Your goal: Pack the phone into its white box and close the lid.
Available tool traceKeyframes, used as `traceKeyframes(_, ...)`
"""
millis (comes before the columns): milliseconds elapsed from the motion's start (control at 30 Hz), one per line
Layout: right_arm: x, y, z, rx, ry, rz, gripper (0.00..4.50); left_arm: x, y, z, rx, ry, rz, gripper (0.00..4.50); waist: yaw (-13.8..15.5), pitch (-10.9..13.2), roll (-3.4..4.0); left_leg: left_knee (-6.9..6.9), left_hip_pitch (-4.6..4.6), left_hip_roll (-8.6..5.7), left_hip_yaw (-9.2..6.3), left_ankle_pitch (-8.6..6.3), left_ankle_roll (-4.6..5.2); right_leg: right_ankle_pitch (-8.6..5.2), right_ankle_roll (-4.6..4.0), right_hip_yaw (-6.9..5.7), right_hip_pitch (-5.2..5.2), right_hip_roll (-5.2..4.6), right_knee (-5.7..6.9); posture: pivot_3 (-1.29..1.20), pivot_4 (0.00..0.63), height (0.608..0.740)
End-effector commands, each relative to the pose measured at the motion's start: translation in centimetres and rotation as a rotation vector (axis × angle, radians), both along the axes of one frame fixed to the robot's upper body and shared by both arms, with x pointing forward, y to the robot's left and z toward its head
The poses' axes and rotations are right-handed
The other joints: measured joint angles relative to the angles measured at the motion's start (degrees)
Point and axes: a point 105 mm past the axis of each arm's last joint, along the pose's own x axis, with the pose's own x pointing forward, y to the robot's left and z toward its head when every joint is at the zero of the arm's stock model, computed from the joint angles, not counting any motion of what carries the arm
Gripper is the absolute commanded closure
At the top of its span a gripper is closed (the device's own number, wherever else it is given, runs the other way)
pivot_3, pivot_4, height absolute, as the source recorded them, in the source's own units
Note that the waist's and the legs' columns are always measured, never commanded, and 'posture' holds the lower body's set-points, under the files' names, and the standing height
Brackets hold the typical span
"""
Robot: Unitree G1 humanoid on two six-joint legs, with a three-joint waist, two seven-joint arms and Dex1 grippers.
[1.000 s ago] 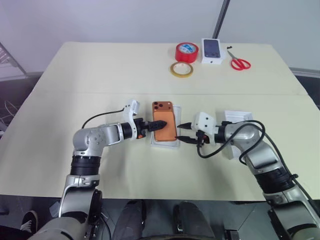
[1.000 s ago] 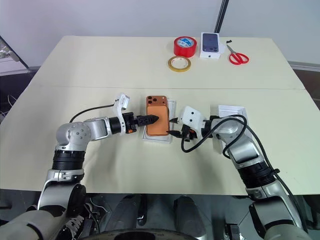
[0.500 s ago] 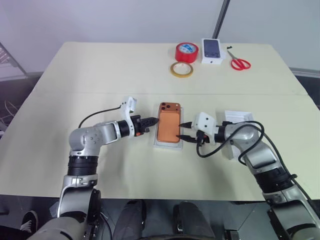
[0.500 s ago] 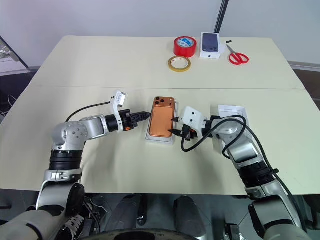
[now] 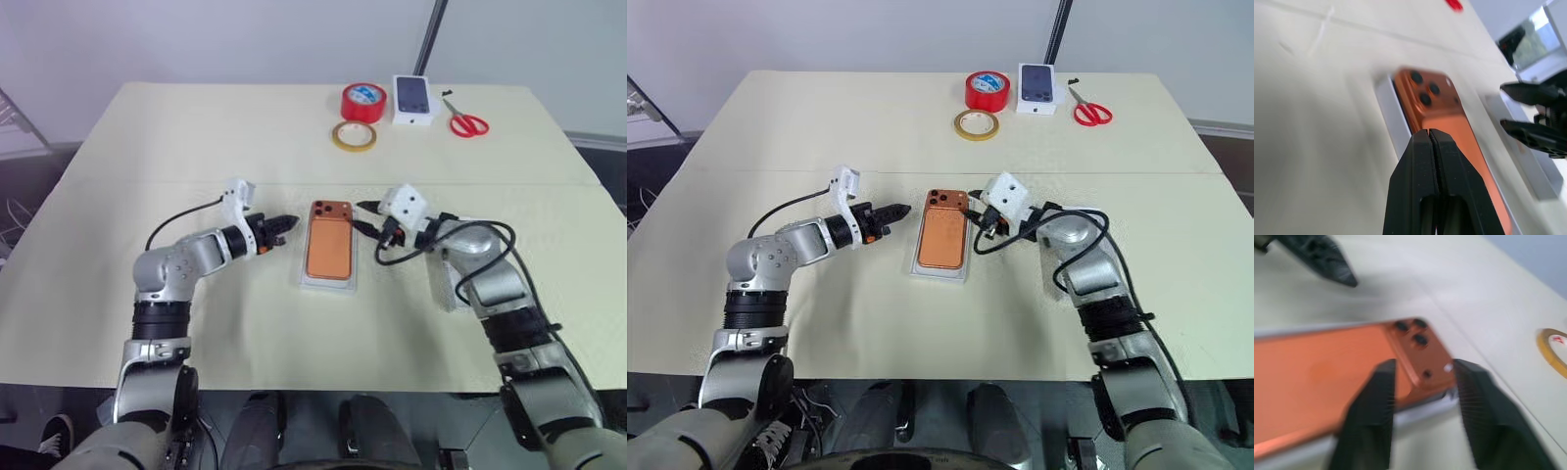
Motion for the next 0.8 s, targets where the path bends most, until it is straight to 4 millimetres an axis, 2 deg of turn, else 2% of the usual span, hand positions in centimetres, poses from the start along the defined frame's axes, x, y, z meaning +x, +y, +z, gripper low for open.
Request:
traceKeyframes(33,0.9,1.4,1.0,0.023,-0.075,-0.013,4.49,0.2,0.5,0.7,-0.006,-0.027,0.009,4.5,0.0,0.0,0.0,-0.01,0.0,0.0,0.0,0.02,-0.03,0.0,0.0,0.0,-0.01,0.0,0.01,0.0,0.15,0.74)
traceKeyframes(167,1.8,2.2,-0.1,-0.023,-0.092,-0.038,4.49,0.0,0.5,0.3,0.02,-0.028,0.005,4.5,0.0,0.0,0.01,0.01,-0.01,0.0,0.02,0.03,-0.04,0.0,0.0,0.01,-0.02,0.0,0.02,0.0,0.15,0.74)
traceKeyframes(267,1.1,2.6,-2.6,-0.142,-0.045,0.027,4.49,-0.2,0.3,0.3,0.006,-0.022,0.007,4.5,0.1,0.0,0.0,0.02,-0.01,0.0,0.02,0.04,-0.06,0.0,0.0,0.0,-0.01,-0.01,0.02,0.0,0.15,0.74)
traceKeyframes(367,-0.8,2.4,-5.1,-0.248,0.012,0.126,4.49,-0.3,0.4,0.2,0.016,-0.024,0.015,4.5,0.0,0.0,-0.01,0.03,0.0,0.0,0.04,0.03,-0.05,0.0,0.0,0.02,0.01,-0.01,0.02,0.0,0.15,0.74)
traceKeyframes(500,-4.3,2.5,-6.6,-0.292,0.122,0.298,4.49,-0.4,0.5,0.0,0.015,-0.016,0.022,4.5,0.1,-0.1,-0.02,0.04,0.07,-0.01,-0.01,-0.03,0.06,0.0,0.01,-0.01,0.13,-0.02,0.02,0.0,0.15,0.74)
traceKeyframes(533,-4.8,2.6,-6.7,-0.301,0.13,0.323,4.49,-0.4,0.5,0.0,0.019,-0.018,0.025,4.5,0.0,-0.1,-0.03,0.04,0.11,0.0,-0.02,-0.05,0.08,0.0,0.01,-0.02,0.2,-0.01,-0.01,0.0,0.15,0.74)
traceKeyframes(600,-4.6,2.7,-6.4,-0.298,0.11,0.311,4.49,-0.3,0.5,-0.1,0.017,-0.016,0.025,4.5,-0.1,-0.1,-0.03,0.01,0.3,0.0,-0.02,-0.07,0.12,0.0,0.01,-0.02,0.36,-0.01,-0.03,0.0,0.15,0.74)
traceKeyframes(733,-2.6,2.6,-4.6,-0.226,0.052,0.202,4.49,-0.3,0.2,-0.1,0.017,-0.016,0.018,4.5,-0.4,-0.1,-0.03,-0.16,0.68,0.04,0.02,-0.07,0.12,-0.01,0.0,0.02,0.62,0.03,-0.05,0.0,0.15,0.74)
traceKeyframes(800,-1.6,2.0,-3.0,-0.15,0.025,0.139,4.49,-0.5,0.0,-0.4,0.045,-0.02,0.003,4.5,-0.2,-0.1,-0.03,-0.15,0.67,0.04,0.02,-0.07,0.11,-0.01,0.0,0.03,0.61,0.03,-0.05,0.0,0.15,0.74)
